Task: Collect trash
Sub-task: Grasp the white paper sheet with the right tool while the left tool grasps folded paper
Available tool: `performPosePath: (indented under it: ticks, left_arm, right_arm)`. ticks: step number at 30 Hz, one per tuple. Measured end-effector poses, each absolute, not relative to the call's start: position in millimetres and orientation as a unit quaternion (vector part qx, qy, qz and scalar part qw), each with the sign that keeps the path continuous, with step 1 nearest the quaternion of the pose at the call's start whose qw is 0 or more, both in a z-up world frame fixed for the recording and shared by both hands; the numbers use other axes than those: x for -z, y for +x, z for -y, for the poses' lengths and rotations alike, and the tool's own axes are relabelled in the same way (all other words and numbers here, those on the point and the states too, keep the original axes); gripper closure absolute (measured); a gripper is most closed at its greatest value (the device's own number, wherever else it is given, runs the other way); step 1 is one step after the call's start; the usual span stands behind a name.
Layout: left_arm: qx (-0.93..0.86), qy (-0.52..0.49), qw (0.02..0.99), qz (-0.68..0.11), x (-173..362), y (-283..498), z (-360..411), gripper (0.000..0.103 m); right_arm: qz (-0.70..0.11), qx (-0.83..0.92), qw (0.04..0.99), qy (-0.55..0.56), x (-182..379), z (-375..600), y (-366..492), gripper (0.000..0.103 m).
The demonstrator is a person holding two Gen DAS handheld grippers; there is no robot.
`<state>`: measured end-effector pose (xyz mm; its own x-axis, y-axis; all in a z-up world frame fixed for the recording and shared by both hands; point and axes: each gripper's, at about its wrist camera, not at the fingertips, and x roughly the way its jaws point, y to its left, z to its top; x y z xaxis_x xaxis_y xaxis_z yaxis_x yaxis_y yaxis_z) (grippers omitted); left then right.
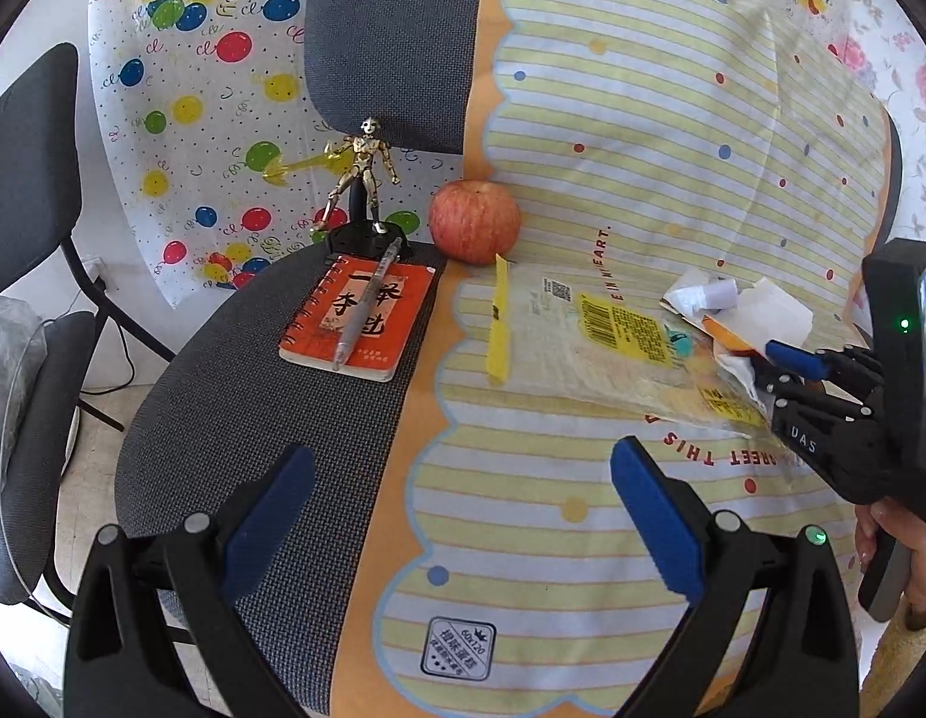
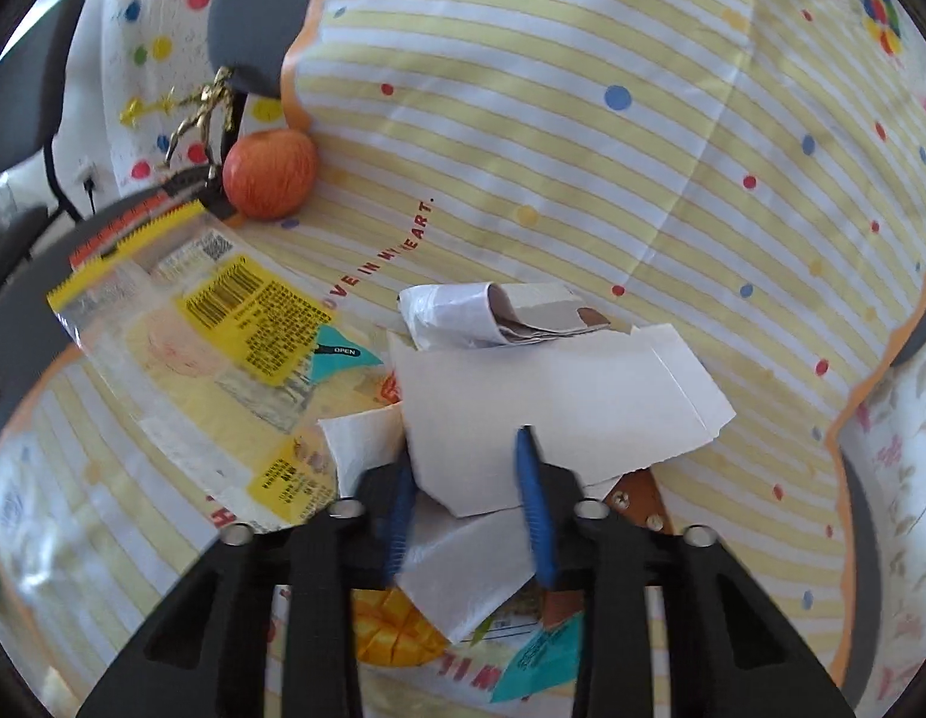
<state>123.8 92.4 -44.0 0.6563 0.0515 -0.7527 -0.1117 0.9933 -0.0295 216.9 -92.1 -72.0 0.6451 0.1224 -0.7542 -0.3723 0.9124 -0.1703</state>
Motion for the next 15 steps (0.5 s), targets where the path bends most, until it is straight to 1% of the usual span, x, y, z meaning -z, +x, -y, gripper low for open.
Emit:
performPosePath:
  ticks: [1,2,3,10,13,15]
  left_arm:
    - [-0.045,-0.033,0.909,-0.412,43,123,-90,0.007]
    - [-0.042,-0.028,0.910,-0.411,42,122,-87,0.007]
    - [-0.039,-0.024,0.911,-0.409,41,122,-84,0.007]
    - [0.015,0.005,0.918,-0.396,27,130,-46,0.007]
    - [0.049,0.020,0.918,-0.394,25,145,-23,0.007]
    - [0.069,0.025,0.916,-0.395,25,160,-8,0.007]
  right_arm:
    - [-0.386,-0.132,0.898,-0.164,66,96,213,0.097]
    - [-0.373,-0.127,0.904,-0.164,58,100,208,0.101]
    - [-0.360,-0.124,0.911,-0.156,49,108,203,0.102]
    - [-0.284,-0.084,0.952,-0.076,-17,187,154,0.103]
    - [-0.272,-0.067,0.958,-0.062,-29,216,128,0.103]
    - [-0.279,-0.064,0.956,-0.059,-26,224,118,0.103]
